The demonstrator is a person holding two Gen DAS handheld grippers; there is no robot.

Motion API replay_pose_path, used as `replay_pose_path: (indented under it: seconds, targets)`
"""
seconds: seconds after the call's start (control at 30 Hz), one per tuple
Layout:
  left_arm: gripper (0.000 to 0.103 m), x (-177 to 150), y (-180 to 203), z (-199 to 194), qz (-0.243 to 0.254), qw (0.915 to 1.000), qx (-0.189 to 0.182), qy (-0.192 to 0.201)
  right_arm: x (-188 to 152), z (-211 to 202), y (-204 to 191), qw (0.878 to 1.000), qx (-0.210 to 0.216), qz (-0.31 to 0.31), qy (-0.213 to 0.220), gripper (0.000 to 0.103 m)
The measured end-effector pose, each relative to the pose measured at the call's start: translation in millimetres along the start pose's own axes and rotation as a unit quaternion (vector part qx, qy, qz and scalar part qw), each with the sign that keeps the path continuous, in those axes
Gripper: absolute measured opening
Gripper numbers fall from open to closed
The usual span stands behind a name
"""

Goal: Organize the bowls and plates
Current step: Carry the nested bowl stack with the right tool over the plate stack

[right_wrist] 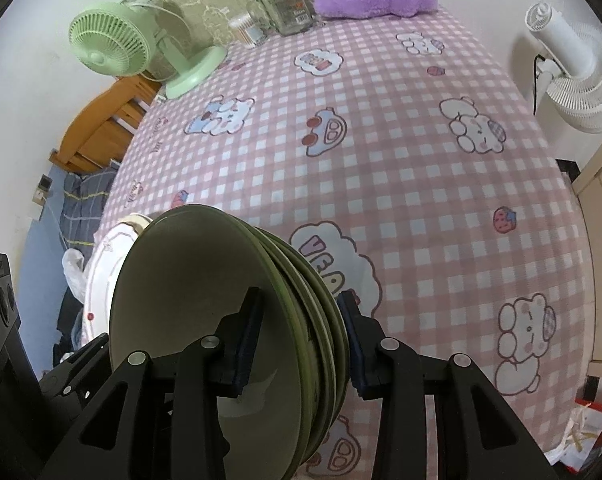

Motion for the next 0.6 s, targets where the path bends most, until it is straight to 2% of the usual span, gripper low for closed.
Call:
replay_pose_path:
  seconds: [0.2, 0.6]
  targets:
    - [0.054, 4, -2, -19, -0.01, 0.9999, -0.002, 0.012, 4, -20, -13, 1.0, 0.001, -0.011, 0.016, 0.041]
    - [0.054, 3, -24, -42, -0.002, 0.9991, -0.009, 0.041, 0, -30, -45, 0.999, -0.004, -0.013, 0.039, 0.041]
Point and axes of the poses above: each gripper's, at about its wrist camera, not at the fingertips, and z roughly the way its jaws point, y to its right, x to its top, the point moved 4 cm from there along z, roughly the way its jaws point, and after that the axes turned 2 degrees about x, right-handed, at the moved point
